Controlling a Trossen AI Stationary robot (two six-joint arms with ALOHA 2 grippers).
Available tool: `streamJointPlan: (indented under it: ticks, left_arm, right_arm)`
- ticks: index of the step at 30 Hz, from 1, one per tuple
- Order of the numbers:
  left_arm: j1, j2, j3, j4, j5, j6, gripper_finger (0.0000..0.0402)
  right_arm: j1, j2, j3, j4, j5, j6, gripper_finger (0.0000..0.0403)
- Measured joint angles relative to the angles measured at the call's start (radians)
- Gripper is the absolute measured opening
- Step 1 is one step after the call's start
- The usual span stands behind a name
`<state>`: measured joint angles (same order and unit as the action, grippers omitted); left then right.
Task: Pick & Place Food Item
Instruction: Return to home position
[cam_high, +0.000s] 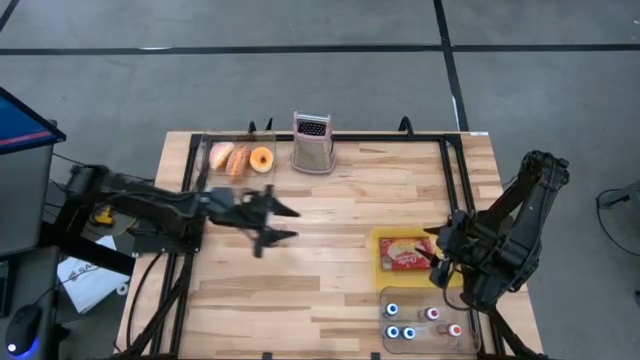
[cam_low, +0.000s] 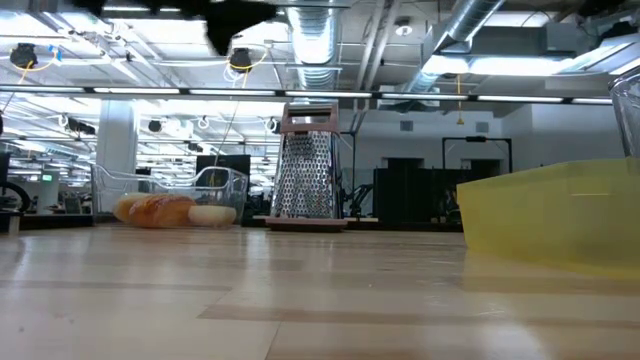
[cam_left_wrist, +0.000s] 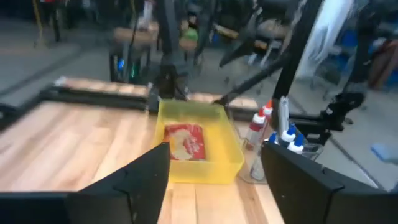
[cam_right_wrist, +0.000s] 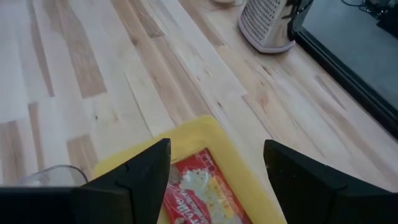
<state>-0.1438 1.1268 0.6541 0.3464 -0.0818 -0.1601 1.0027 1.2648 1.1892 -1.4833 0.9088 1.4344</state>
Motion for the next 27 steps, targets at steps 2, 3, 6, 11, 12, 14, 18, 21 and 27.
streamJointPlan:
  ticks: [2,3,6,11,12,14,18,21,27]
  left_arm:
    - [0.012,-0.12,-0.143,0.095,0.001,0.012,0.0233]
    - [0.019,-0.172,-0.21,0.156,-0.005,0.017,0.0225]
    - [0.05,-0.306,-0.396,0.331,-0.008,0.022,0.0196]
    - [0.107,-0.492,-0.588,0.396,0.034,0.029,0.0145]
    - [0.119,-0.528,-0.612,0.399,0.059,0.035,0.0135]
    - [0.138,-0.594,-0.648,0.369,0.132,0.046,0.0117]
    - [0.154,-0.705,-0.647,0.237,0.212,0.06,0.0085]
    - [0.151,-0.773,-0.647,0.132,0.223,0.085,0.0065]
    - [0.151,-0.878,-0.647,-0.028,0.233,0.12,0.0033]
  right_arm:
    - [0.005,0.0,0.0,0.004,0.009,0.007,0.0249]
    - [0.005,0.0,0.0,0.008,0.009,0.007,0.0249]
    - [-0.002,0.0,0.0,0.03,0.017,0.006,0.0249]
    - [-0.005,0.0,0.0,0.061,0.044,0.007,0.0249]
    - [-0.003,0.0,0.0,0.074,0.057,0.007,0.0249]
    - [0.003,0.0,0.0,0.106,0.088,0.006,0.0249]
    - [0.008,0.0,0.0,0.174,0.135,-0.028,0.0249]
    - [0.008,0.0,0.0,0.215,0.137,-0.052,0.0249]
    - [0.033,0.0,0.0,0.285,0.174,-0.091,0.0249]
